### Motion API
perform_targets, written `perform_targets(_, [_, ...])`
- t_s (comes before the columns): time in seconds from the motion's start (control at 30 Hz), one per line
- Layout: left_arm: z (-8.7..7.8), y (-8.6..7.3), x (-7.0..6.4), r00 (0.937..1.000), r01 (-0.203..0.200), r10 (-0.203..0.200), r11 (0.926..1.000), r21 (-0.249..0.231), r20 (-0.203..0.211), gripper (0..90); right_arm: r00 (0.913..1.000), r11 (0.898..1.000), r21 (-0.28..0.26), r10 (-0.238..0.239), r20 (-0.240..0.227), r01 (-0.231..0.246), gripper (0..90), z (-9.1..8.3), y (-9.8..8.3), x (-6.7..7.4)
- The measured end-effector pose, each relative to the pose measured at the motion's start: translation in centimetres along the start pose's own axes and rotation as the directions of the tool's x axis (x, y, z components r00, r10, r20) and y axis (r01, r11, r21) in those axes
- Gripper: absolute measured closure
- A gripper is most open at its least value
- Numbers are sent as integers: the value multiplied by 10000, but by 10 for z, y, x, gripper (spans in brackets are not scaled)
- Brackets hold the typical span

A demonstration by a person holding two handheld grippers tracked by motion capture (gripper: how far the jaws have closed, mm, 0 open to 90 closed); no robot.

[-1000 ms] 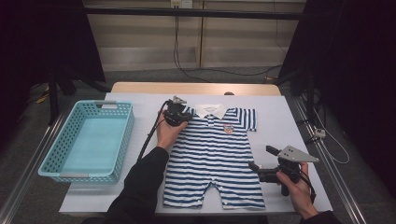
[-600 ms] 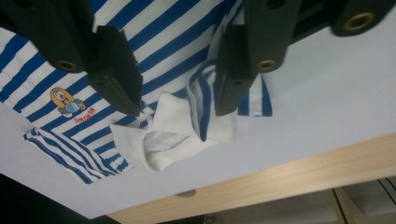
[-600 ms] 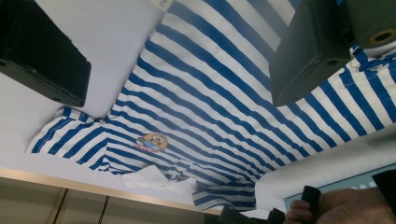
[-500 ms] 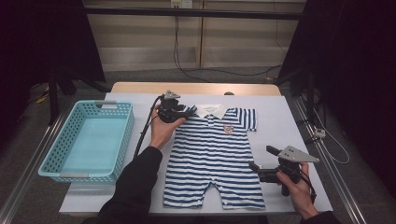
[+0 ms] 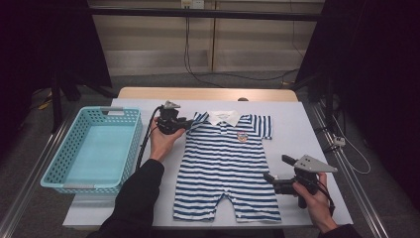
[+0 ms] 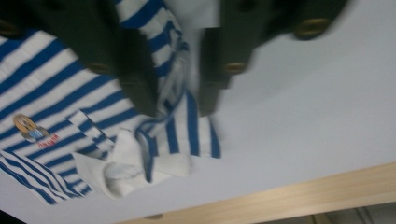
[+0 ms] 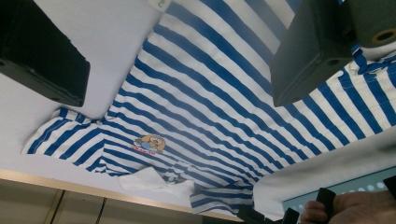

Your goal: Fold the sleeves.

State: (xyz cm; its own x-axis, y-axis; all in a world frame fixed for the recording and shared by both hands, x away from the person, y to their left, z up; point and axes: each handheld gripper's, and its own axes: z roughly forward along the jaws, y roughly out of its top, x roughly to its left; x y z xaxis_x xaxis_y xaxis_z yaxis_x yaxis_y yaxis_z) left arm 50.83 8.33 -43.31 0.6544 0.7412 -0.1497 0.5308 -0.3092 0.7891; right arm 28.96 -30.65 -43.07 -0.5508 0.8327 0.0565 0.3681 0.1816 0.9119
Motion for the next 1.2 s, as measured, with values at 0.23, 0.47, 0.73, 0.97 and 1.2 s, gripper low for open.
perform_targets(0.23, [7,0,-23,9895,-1386,1365,9894,428,474,878,10000,10000,29,-5,-35,5,47,0,0,0])
perform_targets(0.47, [19,-9,-34,9761,-2142,2084,9703,1125,612,851,10000,10000,58,-2,-44,2,47,0,0,0])
perform_targets(0.73, [22,-14,-38,9715,-2320,2211,9607,1525,852,858,10000,10000,47,67,-65,-66,47,0,0,0])
perform_targets(0.97, [21,-19,-41,9763,-1991,1853,9715,1288,1115,732,10000,10000,48,46,-61,-46,47,0,0,0])
perform_targets(1.2, [17,-22,-41,9779,-1851,1713,9760,1145,1200,646,10000,10000,47,-18,-48,18,47,0,0,0])
